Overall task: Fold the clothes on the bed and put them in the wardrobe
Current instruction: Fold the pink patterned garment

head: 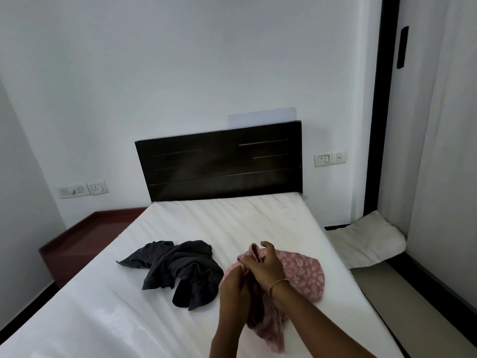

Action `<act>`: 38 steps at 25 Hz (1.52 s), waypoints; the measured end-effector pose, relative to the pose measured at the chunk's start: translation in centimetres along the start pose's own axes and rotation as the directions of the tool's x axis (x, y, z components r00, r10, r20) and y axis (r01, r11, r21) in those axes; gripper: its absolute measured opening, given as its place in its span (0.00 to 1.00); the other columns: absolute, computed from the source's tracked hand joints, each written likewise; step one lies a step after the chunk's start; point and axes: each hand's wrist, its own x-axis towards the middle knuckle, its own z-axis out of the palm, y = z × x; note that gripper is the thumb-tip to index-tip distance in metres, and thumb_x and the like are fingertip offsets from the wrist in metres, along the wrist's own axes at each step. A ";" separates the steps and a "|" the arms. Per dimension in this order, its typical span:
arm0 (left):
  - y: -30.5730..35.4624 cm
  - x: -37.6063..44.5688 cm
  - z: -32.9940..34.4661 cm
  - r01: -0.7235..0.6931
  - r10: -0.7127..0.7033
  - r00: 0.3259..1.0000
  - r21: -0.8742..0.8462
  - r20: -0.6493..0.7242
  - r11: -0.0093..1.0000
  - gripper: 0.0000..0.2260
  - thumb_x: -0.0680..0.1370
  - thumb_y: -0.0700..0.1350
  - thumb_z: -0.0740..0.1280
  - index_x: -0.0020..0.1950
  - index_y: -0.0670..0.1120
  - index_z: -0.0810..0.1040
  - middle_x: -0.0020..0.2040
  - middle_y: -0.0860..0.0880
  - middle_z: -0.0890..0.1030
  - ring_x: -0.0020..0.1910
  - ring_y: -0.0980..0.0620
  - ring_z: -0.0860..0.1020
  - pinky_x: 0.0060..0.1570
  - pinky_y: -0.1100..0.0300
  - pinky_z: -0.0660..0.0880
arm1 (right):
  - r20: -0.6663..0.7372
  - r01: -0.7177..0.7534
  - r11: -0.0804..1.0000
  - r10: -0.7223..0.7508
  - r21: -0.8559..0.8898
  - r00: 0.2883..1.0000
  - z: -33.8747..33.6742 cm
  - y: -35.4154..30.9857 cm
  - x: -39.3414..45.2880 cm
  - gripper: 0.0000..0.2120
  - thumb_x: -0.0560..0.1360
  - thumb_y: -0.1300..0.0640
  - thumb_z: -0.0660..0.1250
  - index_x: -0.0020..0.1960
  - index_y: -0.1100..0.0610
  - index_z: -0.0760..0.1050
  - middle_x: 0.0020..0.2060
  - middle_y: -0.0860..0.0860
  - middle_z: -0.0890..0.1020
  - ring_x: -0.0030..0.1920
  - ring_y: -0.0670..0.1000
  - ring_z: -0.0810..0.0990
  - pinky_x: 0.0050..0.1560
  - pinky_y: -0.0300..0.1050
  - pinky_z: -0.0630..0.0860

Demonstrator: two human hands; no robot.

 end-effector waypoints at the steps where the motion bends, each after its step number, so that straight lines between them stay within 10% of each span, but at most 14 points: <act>1: 0.6 -0.1 -0.1 0.034 -0.042 0.994 -0.081 -0.105 0.996 0.13 0.84 0.38 0.64 0.53 0.59 0.74 0.44 0.52 0.83 0.42 0.52 0.81 0.43 0.49 0.78 | -0.068 0.001 1.000 -0.002 -0.004 0.998 -0.4 0.3 0.1 0.35 0.86 0.49 0.84 0.88 0.50 0.75 0.75 0.57 0.90 0.70 0.60 0.90 0.79 0.65 0.92; 5: 0.2 0.5 -2.8 0.165 -0.251 0.848 -0.217 -0.467 0.962 0.09 0.84 0.38 0.62 0.63 0.46 0.70 0.51 0.42 0.79 0.50 0.37 0.79 0.51 0.43 0.77 | -0.270 -0.047 0.972 0.110 0.229 0.956 -3.1 0.8 0.5 0.17 0.91 0.66 0.70 0.78 0.57 0.82 0.70 0.61 0.90 0.68 0.66 0.89 0.80 0.69 0.91; 9: 3.7 0.6 -3.0 0.053 -0.066 0.986 -0.086 -0.155 0.995 0.12 0.83 0.37 0.66 0.51 0.52 0.86 0.50 0.54 0.85 0.54 0.53 0.83 0.60 0.53 0.78 | -0.050 -0.022 0.947 0.040 0.321 0.998 -2.8 -4.4 -0.7 0.10 0.97 0.59 0.66 0.61 0.47 0.82 0.64 0.59 0.88 0.61 0.57 0.85 0.71 0.56 0.83; 13: 9.9 5.2 -3.7 -0.084 0.051 0.975 0.148 0.216 0.985 0.08 0.79 0.56 0.72 0.49 0.53 0.83 0.45 0.50 0.83 0.45 0.52 0.83 0.45 0.61 0.78 | 0.191 -0.074 0.833 -0.038 0.548 0.981 -1.7 -13.0 -1.8 0.18 1.01 0.47 0.61 0.77 0.51 0.87 0.76 0.61 0.91 0.64 0.52 0.91 0.92 0.61 0.82; 16: 15.9 10.0 -6.3 -0.223 0.171 0.973 0.443 0.155 0.868 0.04 0.80 0.49 0.71 0.47 0.51 0.81 0.43 0.50 0.82 0.45 0.50 0.82 0.42 0.58 0.75 | 0.173 0.084 0.841 -0.207 0.535 0.963 -4.6 -18.8 -2.3 0.19 0.99 0.51 0.67 0.82 0.60 0.88 0.76 0.65 0.92 0.70 0.59 0.93 0.92 0.63 0.83; 20: 26.6 16.1 -7.9 -0.374 0.252 0.927 0.670 0.276 0.642 0.11 0.77 0.40 0.63 0.46 0.53 0.84 0.45 0.51 0.84 0.47 0.48 0.82 0.43 0.56 0.75 | -0.108 0.460 0.884 -0.468 -0.087 0.877 -9.5 -23.5 -0.8 0.19 0.88 0.51 0.84 0.78 0.50 0.91 0.76 0.57 0.81 0.72 0.57 0.84 0.79 0.55 0.89; 24: 37.9 20.3 -7.4 -0.520 0.280 0.850 0.798 0.447 0.305 0.23 0.69 0.34 0.61 0.56 0.51 0.86 0.57 0.47 0.85 0.58 0.45 0.80 0.55 0.53 0.76 | 0.034 0.545 0.837 -0.547 0.055 0.837 -12.7 -27.6 -0.8 0.10 0.93 0.56 0.78 0.70 0.60 0.93 0.57 0.55 0.94 0.57 0.54 0.92 0.58 0.51 0.87; 27: 44.4 22.0 -7.9 -0.524 0.353 0.812 0.847 0.465 0.089 0.25 0.69 0.37 0.62 0.62 0.54 0.85 0.61 0.47 0.84 0.61 0.43 0.79 0.56 0.52 0.76 | -0.120 0.514 0.849 -0.501 0.122 0.857 -14.7 -31.3 0.1 0.16 0.96 0.62 0.66 0.58 0.74 0.83 0.41 0.65 0.79 0.40 0.49 0.75 0.42 0.49 0.70; 29: 46.5 22.6 -8.7 -0.493 0.414 0.796 0.870 0.441 0.020 0.23 0.71 0.39 0.63 0.62 0.54 0.84 0.60 0.47 0.84 0.60 0.42 0.79 0.53 0.51 0.76 | -0.200 0.467 0.865 -0.432 0.185 0.879 -15.7 -34.1 -0.2 0.20 0.95 0.61 0.63 0.52 0.75 0.78 0.42 0.72 0.73 0.38 0.49 0.70 0.40 0.49 0.65; 31: 47.2 22.2 -8.6 -0.488 0.447 0.784 0.872 0.431 0.015 0.19 0.72 0.41 0.62 0.60 0.52 0.83 0.57 0.44 0.84 0.59 0.41 0.80 0.51 0.51 0.76 | -0.207 0.432 0.873 -0.390 0.227 0.897 -16.7 -36.1 -0.6 0.21 0.94 0.64 0.61 0.43 0.66 0.80 0.36 0.58 0.77 0.37 0.50 0.73 0.40 0.47 0.67; 34: 47.6 20.7 -8.1 -0.560 0.477 0.731 0.828 0.488 0.011 0.09 0.75 0.50 0.64 0.46 0.46 0.81 0.44 0.44 0.83 0.47 0.41 0.81 0.43 0.53 0.74 | -0.074 0.359 0.819 -0.366 0.448 0.928 -18.1 -36.2 -1.3 0.22 0.96 0.61 0.61 0.47 0.55 0.85 0.44 0.53 0.86 0.43 0.52 0.82 0.46 0.46 0.77; 38: 49.5 19.8 -9.3 -0.602 0.485 0.690 0.798 0.537 -0.027 0.25 0.75 0.69 0.71 0.37 0.47 0.75 0.33 0.49 0.78 0.35 0.50 0.76 0.37 0.54 0.69 | 0.096 0.355 0.798 -0.453 0.488 0.886 -19.9 -33.5 -0.8 0.24 0.96 0.38 0.71 0.66 0.58 0.92 0.59 0.57 0.98 0.58 0.60 0.97 0.57 0.49 0.92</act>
